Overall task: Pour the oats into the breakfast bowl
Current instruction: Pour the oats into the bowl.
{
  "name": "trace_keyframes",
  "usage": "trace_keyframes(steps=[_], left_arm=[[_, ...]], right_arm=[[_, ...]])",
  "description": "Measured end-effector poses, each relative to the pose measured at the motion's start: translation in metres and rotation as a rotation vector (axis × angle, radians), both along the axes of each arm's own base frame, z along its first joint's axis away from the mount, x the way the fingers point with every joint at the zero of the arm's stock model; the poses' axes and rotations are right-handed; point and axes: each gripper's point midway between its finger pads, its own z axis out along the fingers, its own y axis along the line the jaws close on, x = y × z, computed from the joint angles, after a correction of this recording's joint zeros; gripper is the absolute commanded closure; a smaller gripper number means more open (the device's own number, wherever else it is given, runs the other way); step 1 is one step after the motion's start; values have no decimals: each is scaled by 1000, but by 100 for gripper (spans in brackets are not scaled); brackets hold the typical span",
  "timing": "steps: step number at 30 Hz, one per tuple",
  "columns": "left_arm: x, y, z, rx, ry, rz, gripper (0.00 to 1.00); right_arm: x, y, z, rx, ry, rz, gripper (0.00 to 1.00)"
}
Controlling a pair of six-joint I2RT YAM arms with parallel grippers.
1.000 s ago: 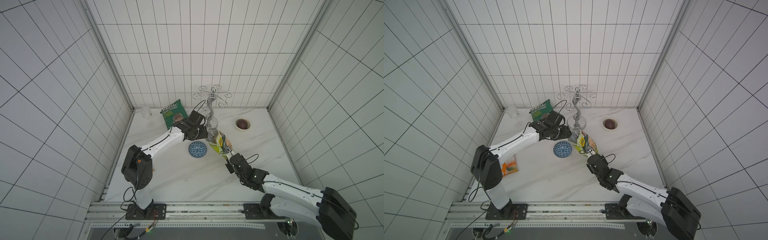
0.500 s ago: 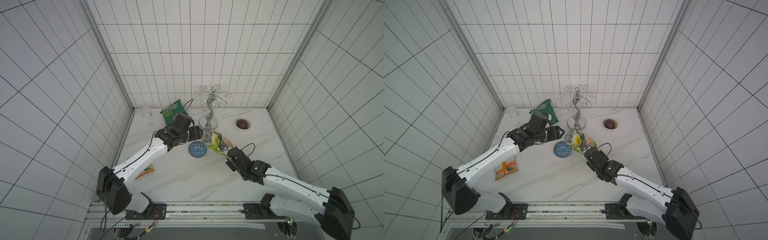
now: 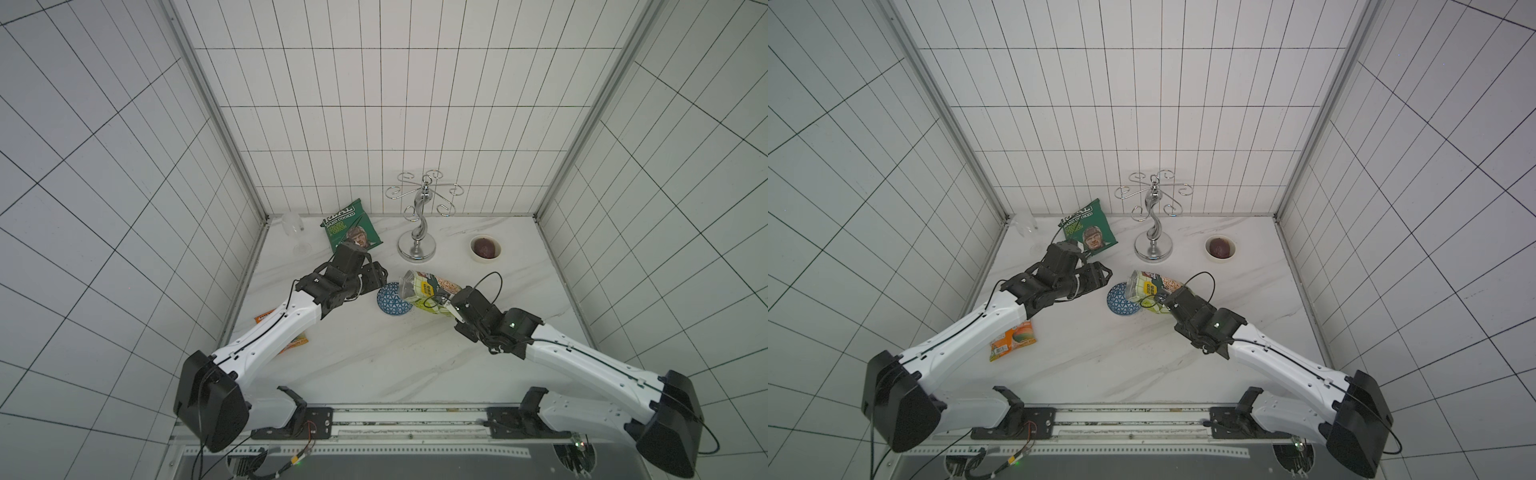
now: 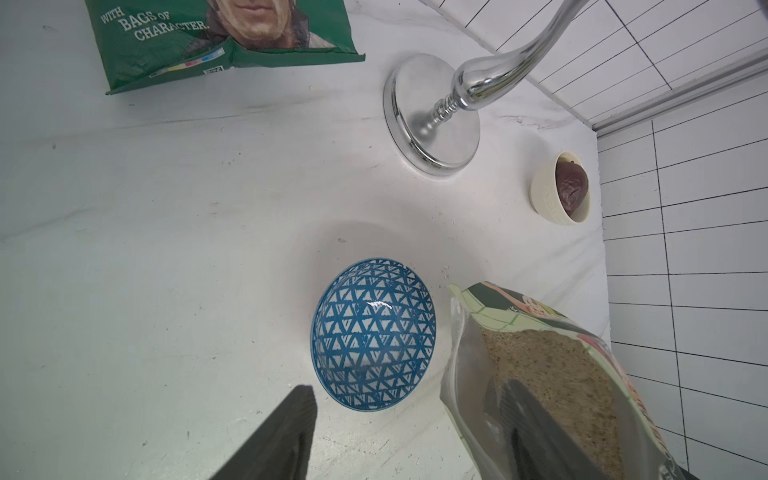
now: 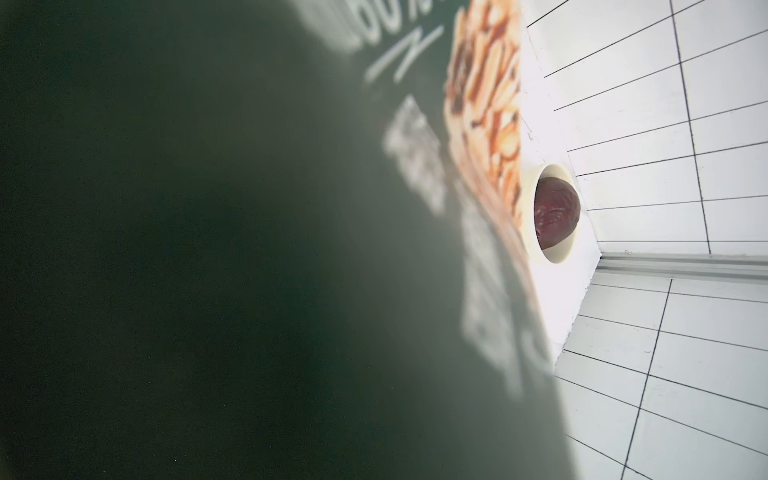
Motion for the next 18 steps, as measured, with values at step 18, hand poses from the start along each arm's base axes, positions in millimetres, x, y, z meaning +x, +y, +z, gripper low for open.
trace_keyframes(steps=[18], left_arm=[[-3, 1, -20, -22, 24, 15, 29]], right_arm=[[16, 1, 14, -185, 28, 117, 100]])
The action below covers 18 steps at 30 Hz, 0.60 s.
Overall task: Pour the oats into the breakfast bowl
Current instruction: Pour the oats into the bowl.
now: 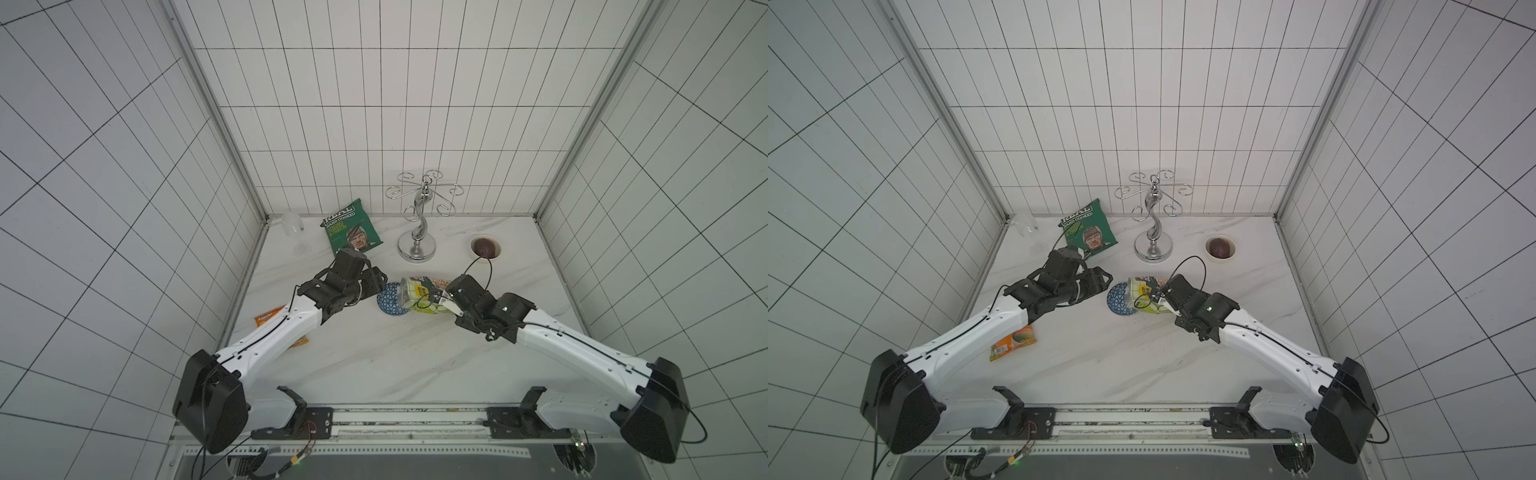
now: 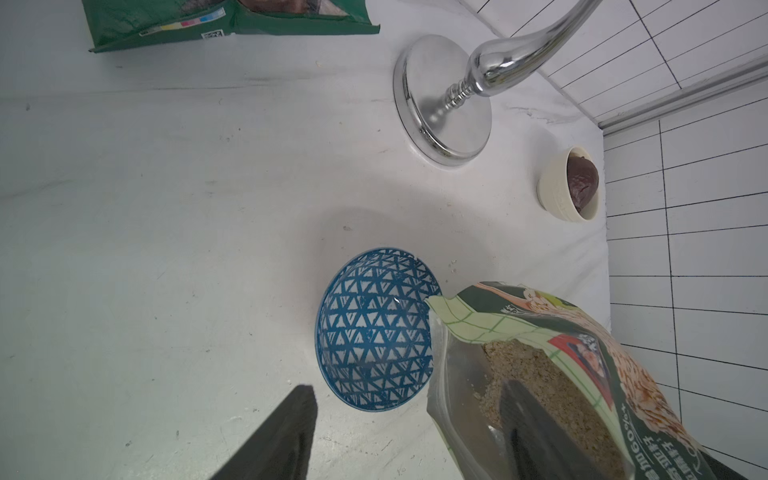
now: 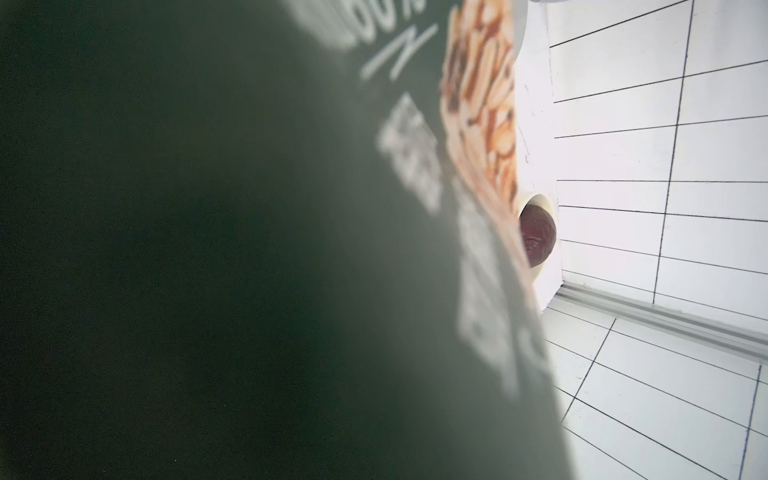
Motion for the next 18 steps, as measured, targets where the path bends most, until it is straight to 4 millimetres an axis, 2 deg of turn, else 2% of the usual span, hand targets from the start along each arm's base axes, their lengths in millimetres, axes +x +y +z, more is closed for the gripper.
trace_keyframes(steps=[18], left_arm=[[-3, 1, -26, -8, 39, 18, 30]], right_arm=[[15, 7, 18, -138, -13, 88, 100]])
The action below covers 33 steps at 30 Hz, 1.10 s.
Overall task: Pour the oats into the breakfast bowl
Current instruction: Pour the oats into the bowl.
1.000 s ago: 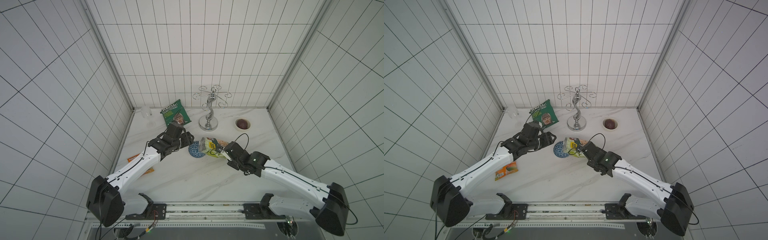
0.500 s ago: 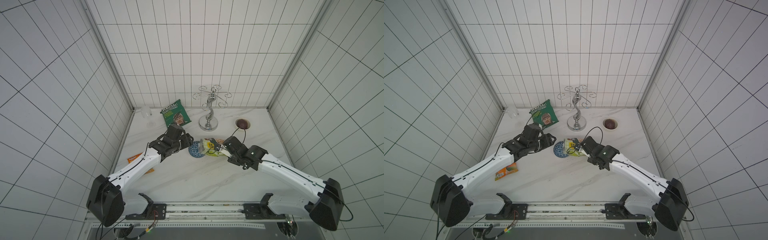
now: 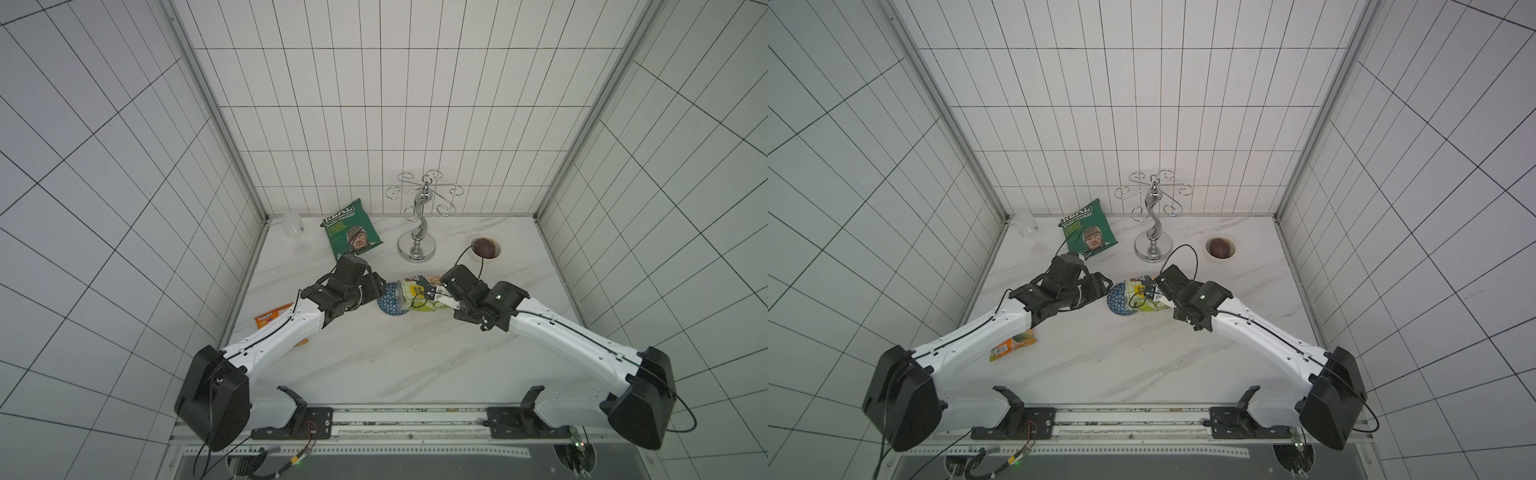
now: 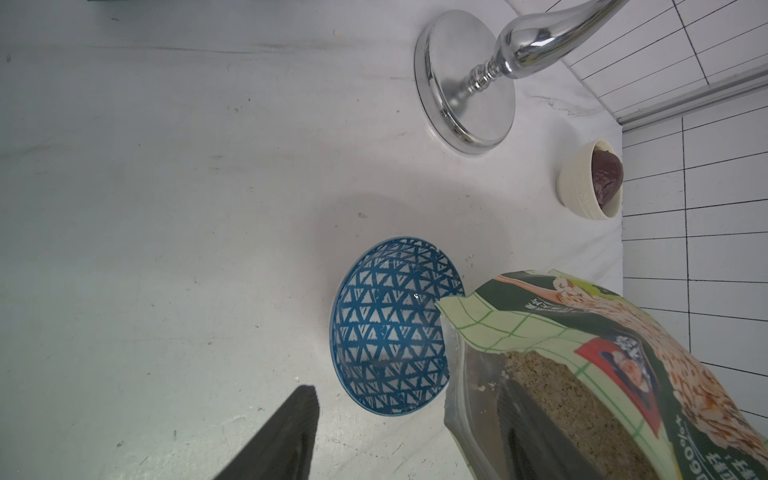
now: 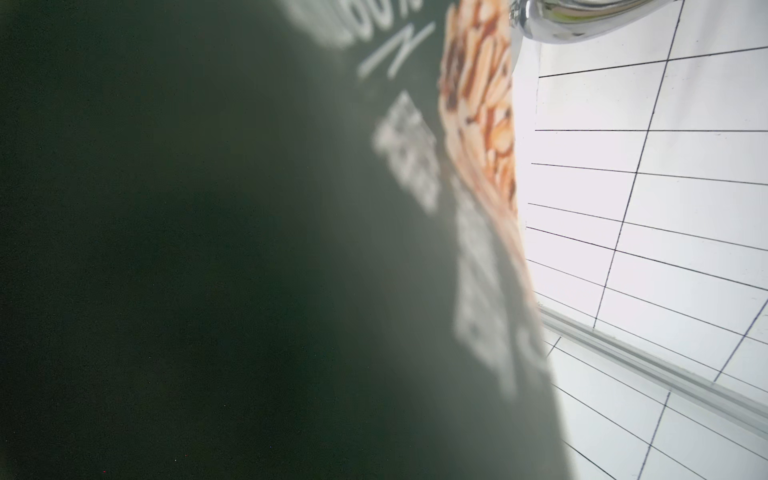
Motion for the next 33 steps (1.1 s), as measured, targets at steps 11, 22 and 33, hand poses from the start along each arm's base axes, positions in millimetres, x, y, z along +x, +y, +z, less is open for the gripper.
trace_keyframes(steps=[11, 22, 33], left_arm=[[2, -1, -11, -2, 20, 11, 31], [5, -3, -14, -5, 21, 14, 31], [4, -3, -23, 1, 39, 18, 31]], right_arm=[[9, -1, 12, -87, -23, 33, 100], [15, -1, 17, -151, -37, 52, 100], [24, 5, 17, -211, -51, 63, 100]])
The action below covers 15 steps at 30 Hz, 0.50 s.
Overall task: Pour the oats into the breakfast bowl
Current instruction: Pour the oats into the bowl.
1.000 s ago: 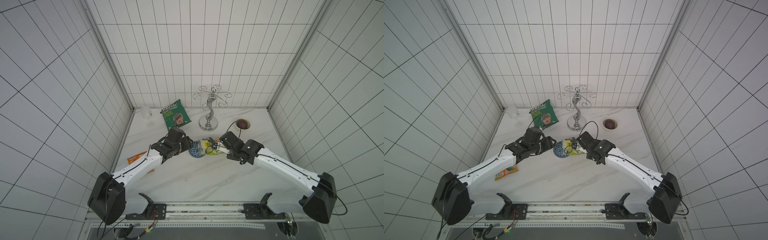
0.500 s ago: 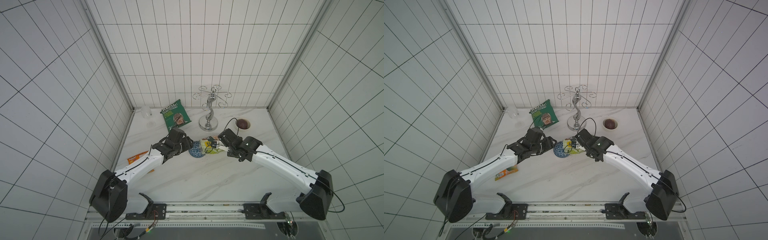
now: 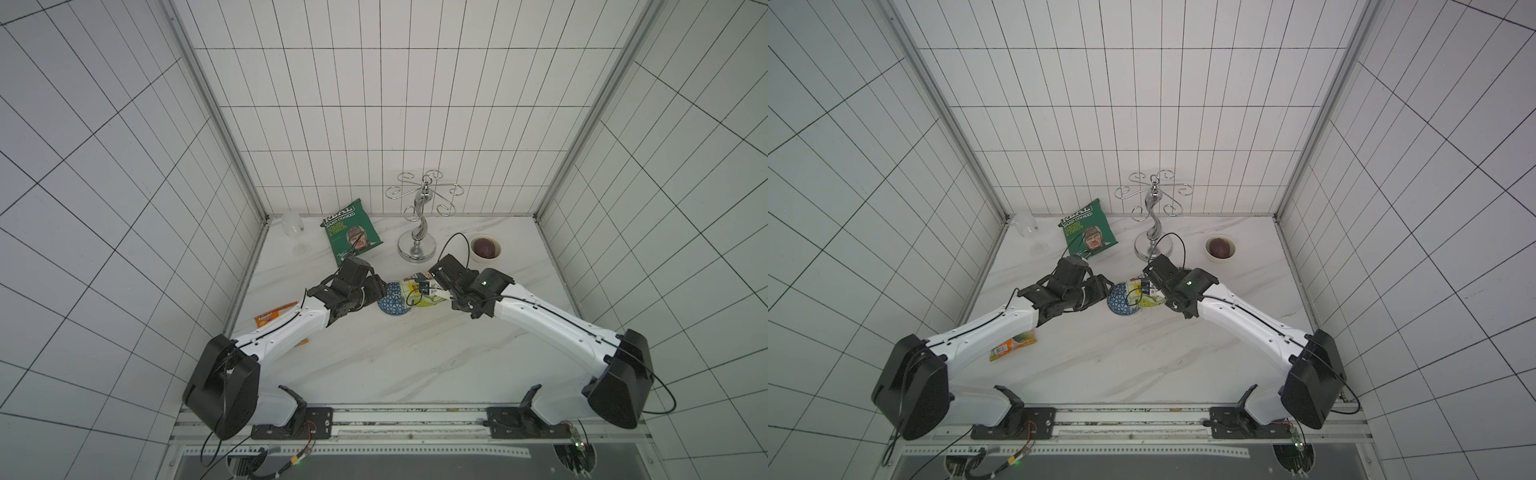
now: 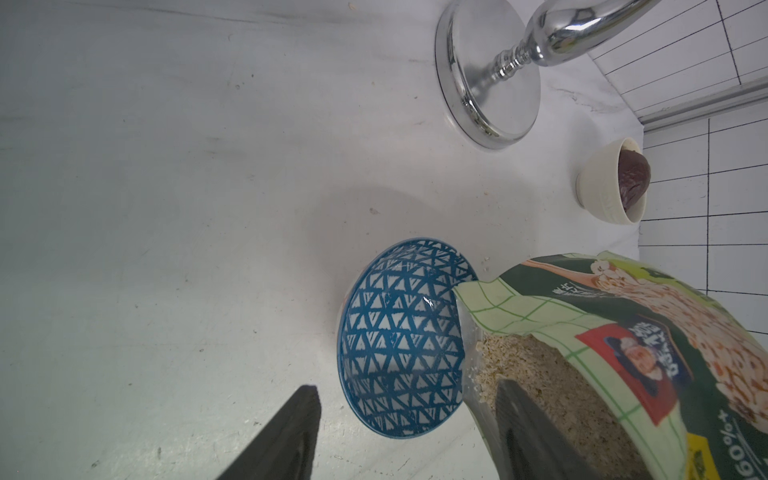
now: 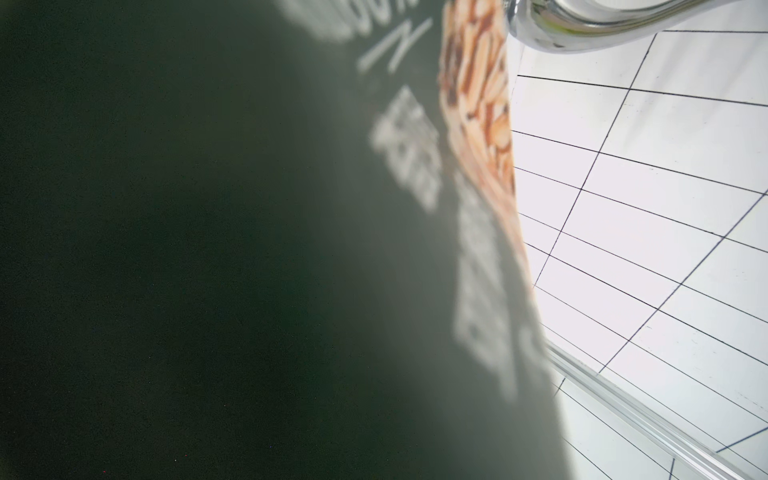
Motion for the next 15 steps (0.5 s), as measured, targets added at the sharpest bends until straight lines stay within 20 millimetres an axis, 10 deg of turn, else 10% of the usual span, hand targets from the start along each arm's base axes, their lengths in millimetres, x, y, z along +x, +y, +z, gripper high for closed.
trace_keyframes(steps=[15], left_arm=[[1, -1, -5, -3, 12, 9, 31]], right_arm=[[5, 6, 3, -46, -26, 32, 100]])
